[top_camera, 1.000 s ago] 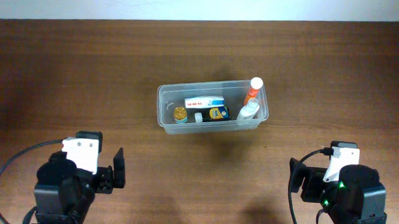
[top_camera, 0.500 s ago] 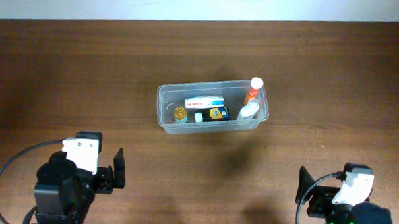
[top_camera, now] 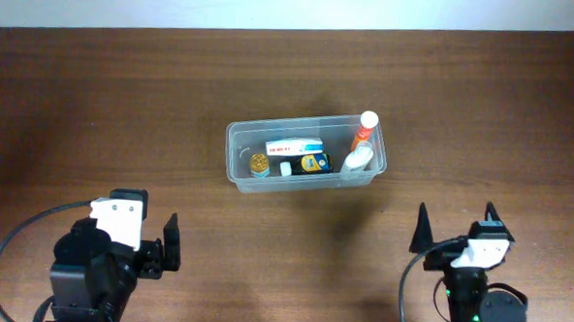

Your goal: Pack container

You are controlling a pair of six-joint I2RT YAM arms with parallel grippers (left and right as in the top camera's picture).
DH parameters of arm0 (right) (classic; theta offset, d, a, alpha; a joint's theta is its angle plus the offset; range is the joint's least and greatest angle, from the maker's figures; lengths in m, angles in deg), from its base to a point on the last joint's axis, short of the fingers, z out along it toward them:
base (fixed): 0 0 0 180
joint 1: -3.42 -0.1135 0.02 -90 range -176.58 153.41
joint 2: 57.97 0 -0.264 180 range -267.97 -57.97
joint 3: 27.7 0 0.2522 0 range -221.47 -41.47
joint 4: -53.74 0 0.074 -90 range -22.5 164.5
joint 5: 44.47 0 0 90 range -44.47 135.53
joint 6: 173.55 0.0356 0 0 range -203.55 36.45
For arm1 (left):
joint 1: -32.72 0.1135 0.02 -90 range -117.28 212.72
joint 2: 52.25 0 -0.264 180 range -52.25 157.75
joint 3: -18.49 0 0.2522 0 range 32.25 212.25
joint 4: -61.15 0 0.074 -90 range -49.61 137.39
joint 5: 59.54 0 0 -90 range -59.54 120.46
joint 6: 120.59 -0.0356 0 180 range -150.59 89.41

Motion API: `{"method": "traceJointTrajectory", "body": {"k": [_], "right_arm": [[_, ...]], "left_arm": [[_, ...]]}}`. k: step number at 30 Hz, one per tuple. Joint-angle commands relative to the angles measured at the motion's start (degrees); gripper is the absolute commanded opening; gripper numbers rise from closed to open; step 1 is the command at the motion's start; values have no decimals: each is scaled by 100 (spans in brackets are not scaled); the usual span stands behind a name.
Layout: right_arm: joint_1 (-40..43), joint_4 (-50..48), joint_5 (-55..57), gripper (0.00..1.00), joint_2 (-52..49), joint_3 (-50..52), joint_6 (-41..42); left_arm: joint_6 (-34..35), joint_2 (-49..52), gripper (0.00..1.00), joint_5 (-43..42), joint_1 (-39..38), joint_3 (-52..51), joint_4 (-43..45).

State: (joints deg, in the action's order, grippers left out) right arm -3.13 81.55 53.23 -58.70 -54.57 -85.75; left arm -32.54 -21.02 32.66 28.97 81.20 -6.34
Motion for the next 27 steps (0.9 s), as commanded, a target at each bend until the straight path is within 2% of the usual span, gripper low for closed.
{"method": "traceJointTrajectory", "body": {"k": [1,4,10,27], "right_arm": [[164,-1040,74,98,52,741,-402],[332,-1864,48,98,52,1283,-348],[470,-992,-15,98,52,1279,-308],[470,-988,-262,98,48,1279,-315]], "left_arm": [[-90,-22,100,42,-22,-28,7],[-90,-22,100,42,-22,-28,7],[-90,-22,100,42,-22,-28,7],[-90,-22,100,42,-22,-28,7]]}}
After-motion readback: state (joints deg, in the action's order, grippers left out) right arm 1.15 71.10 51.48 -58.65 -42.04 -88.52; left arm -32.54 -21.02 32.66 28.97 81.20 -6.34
